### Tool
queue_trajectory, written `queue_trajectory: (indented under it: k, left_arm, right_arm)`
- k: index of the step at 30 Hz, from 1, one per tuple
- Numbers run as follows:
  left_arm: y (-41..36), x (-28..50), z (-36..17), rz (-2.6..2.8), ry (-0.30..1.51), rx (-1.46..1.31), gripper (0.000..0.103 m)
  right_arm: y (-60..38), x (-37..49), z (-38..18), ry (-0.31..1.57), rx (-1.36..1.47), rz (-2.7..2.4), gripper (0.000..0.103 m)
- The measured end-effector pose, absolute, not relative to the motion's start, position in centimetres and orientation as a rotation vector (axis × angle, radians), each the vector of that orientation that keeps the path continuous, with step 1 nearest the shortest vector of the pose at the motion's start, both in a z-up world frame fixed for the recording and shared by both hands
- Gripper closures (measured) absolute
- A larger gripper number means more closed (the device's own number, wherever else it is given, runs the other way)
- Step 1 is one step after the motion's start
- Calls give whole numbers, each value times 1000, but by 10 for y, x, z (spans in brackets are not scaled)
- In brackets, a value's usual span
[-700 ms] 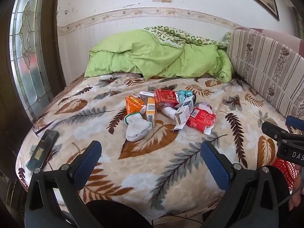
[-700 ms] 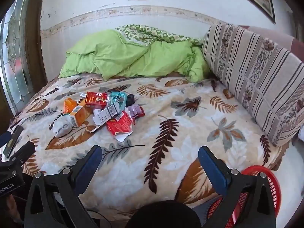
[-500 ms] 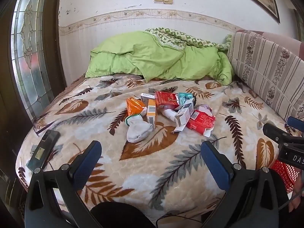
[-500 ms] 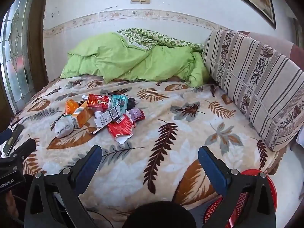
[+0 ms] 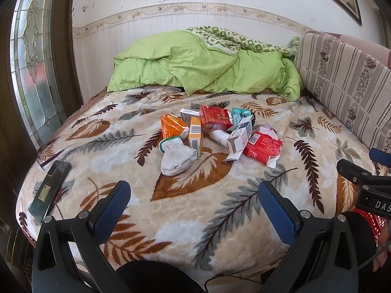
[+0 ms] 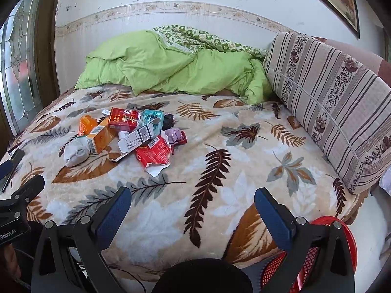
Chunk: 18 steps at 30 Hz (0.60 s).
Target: Collect trash
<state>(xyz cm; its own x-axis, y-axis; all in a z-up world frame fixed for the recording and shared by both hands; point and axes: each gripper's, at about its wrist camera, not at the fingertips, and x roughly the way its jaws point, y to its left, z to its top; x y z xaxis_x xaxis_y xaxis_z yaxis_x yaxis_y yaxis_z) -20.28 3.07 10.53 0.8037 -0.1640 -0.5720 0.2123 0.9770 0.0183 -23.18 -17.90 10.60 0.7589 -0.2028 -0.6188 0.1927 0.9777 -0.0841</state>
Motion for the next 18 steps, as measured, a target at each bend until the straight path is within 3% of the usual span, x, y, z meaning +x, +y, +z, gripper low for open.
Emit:
queue_trajectory:
  k: [18]
  left_arm:
    - [32, -193, 100, -199, 602, 79, 0]
  right_arm:
    - [-172, -233, 109, 641, -61, -214, 2]
